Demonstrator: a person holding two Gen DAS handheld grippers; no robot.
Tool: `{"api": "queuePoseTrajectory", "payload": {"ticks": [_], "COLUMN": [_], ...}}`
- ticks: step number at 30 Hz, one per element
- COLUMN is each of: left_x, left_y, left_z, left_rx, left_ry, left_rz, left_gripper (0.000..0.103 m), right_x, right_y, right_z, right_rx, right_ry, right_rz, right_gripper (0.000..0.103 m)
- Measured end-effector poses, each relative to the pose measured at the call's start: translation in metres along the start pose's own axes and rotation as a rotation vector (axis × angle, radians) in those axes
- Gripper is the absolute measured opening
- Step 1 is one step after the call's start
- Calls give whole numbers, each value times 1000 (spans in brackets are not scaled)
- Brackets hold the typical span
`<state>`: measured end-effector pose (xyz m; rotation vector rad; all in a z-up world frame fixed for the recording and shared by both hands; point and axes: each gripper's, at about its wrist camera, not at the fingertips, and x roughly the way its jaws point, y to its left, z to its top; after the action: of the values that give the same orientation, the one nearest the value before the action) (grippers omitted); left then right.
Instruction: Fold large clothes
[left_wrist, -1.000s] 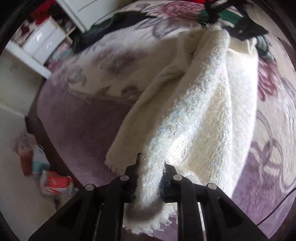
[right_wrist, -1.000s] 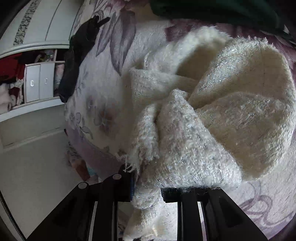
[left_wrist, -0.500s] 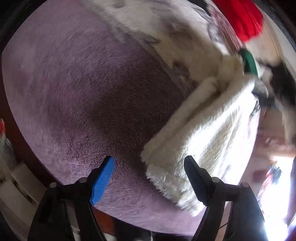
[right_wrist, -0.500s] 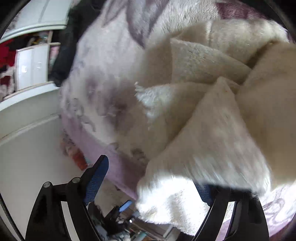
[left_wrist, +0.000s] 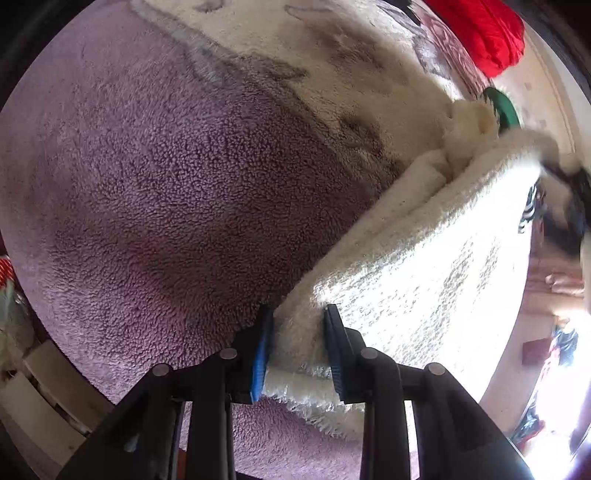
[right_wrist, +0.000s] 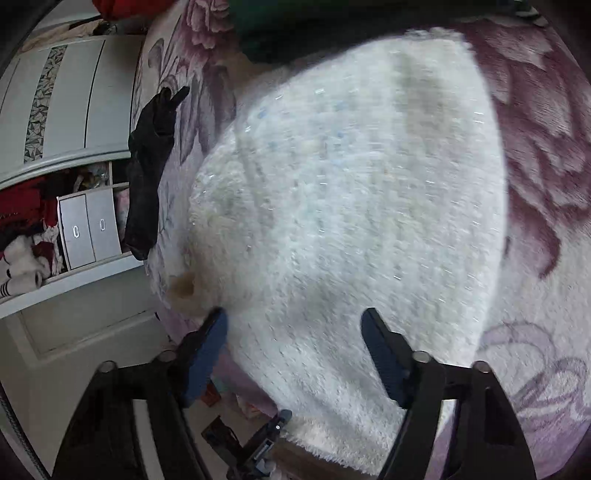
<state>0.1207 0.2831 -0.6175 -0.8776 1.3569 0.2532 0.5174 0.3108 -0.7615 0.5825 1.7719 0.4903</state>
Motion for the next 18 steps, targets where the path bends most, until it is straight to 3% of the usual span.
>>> {"api": "queuePoseTrajectory", "payload": {"ticks": [2, 4, 6, 8, 10, 11, 12, 14, 18], "left_x": [2, -2, -22, -42, -59, -64, -71, -80, -77], "left_y": [-7, -12, -7, -6, -6, -7, -11, -27, -103], "left_z": [-1, 2, 3, 1, -1, 1, 4, 12, 52], "left_rx": [12, 16, 19, 26, 30, 30, 28, 31, 92], "left_ry": [12, 31, 34, 30, 39, 39, 32, 14, -34], "left_rz": [15, 19, 37, 60, 66, 71, 88, 80, 13], "left_gripper": [29, 29, 30, 29, 29, 30, 30, 30, 31], "right_x": [36, 77, 86, 61, 25, 4, -16, -48, -88], "right_y": [30, 51, 45, 36, 20, 7, -5, -28, -72], "right_z": [19, 37, 43, 34, 15, 3, -8, -31, -61], "right_rx": [-65, -155, -107, -77, -63, -54, -46, -37, -27], "right_ry": [-1, 4, 33, 33, 48, 35, 15, -34, -101], "right_rz": [-25, -110, -96, 24, 191, 233, 238, 215, 77], "right_gripper": [42, 42, 42, 43, 54, 64, 70, 70, 70]}}
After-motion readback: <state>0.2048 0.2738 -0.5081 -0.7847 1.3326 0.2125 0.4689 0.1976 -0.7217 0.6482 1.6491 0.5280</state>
